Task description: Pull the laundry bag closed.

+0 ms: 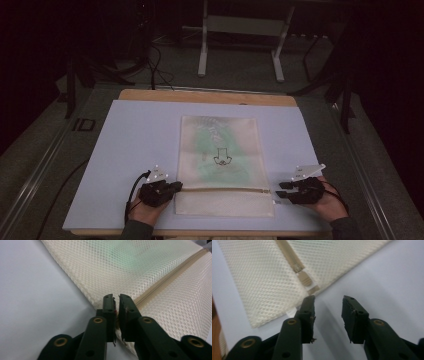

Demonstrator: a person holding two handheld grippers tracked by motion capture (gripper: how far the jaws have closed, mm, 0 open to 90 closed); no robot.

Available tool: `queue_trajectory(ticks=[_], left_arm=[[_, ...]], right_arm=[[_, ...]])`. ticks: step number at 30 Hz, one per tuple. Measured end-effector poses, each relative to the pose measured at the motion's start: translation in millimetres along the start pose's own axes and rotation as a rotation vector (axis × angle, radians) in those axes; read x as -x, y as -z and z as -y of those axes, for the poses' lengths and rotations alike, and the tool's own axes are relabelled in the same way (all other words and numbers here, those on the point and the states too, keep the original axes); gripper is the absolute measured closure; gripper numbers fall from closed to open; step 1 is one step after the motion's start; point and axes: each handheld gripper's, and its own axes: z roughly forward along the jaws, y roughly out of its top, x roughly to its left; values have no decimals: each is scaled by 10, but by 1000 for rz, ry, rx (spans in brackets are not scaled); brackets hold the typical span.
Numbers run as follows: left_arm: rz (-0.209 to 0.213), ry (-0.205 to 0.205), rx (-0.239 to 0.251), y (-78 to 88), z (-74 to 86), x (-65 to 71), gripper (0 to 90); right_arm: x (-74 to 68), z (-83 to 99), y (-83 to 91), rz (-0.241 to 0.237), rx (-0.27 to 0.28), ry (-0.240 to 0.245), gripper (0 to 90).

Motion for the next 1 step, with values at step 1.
queue_trajectory(ticks=[1], left_arm=[[-15, 3, 8, 16, 1, -7, 794]], right_arm=[[4, 14, 2, 2, 10, -11, 595]])
